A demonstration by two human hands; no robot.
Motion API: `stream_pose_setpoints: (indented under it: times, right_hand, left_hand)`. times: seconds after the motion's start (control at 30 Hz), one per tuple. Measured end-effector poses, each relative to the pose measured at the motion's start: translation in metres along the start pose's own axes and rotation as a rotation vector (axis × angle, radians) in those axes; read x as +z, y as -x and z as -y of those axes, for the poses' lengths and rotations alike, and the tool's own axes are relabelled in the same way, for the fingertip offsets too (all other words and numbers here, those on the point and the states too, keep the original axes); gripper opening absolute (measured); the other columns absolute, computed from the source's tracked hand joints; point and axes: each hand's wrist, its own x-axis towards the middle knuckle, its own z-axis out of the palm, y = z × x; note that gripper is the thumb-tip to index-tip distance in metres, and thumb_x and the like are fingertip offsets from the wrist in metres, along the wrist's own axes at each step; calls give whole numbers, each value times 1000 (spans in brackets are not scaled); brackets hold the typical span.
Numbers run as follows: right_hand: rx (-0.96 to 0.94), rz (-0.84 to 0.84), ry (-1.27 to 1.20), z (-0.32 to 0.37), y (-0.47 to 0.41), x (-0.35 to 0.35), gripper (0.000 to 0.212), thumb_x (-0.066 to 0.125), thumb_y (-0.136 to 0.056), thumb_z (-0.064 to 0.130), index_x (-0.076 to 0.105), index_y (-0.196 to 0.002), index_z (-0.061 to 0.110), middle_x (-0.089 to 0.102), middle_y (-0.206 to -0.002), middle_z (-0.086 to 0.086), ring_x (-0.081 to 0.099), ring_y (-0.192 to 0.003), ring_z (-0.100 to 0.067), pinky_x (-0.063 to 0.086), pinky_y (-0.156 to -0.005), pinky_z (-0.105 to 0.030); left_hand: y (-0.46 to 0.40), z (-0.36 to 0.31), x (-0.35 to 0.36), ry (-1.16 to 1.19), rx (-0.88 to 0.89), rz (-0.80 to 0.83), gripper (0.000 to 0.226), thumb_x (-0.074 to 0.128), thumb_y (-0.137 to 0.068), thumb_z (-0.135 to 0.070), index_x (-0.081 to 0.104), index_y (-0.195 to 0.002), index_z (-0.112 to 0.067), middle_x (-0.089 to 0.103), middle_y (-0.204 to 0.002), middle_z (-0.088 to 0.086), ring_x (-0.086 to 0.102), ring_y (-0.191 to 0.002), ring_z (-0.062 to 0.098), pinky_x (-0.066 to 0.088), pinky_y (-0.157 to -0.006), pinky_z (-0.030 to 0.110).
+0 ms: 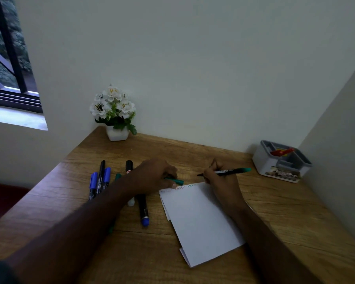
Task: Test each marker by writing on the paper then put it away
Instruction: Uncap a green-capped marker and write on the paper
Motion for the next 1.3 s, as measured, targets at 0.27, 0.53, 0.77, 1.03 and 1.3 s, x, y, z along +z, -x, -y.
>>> stream_pose_setpoints:
  times: [0.27,0.53,0.77,1.03,1.3]
  right_hand:
    - [-188,104,-136,8,2,-3,11,63,-79,8,62,-68,8,63,-66,-4,56,-64,-11,42,-62,-27]
    - [-146,130,-451,5,2,-6,3,57,-77,4,54,-76,2,63,-66,-19,48,-55,-22,40,-56,-31]
    - [-101,159,-491,6,6,-6,9,59,-76,7,60,-70,14,60,-65,-21,46,-54,-22,37,-58,-34]
    - [-88,226,-325,6,7,-4,14,68,-88,6,59,-77,6,67,-70,-18,54,-59,-27,44,-57,-29]
    - [10,259,-482,7,1,-4,25,72,-82,11,51,-74,0,56,-60,-16,48,-56,-19,36,-52,-26]
  left_hand:
    - [-1,2,2,73,27,-270,19,71,-83,-27,70,-103,-27,66,-104,-19,56,-102,1,43,-98,41]
    - [-1,-10,-1,366,90,-398,20,72,-84,-13,70,-102,-22,66,-94,-21,60,-94,-7,43,-78,3]
    - [-1,-13,1,386,120,-397,21,73,-84,-14,71,-105,-16,70,-100,-10,60,-97,-1,41,-76,3]
    - [-2,-18,2,373,197,-330,15,67,-88,-21,72,-102,-18,70,-92,-8,62,-87,8,44,-69,13]
    - [-1,-32,7,379,293,-364,21,54,-91,-18,70,-83,-7,61,-63,2,54,-57,16,42,-56,36]
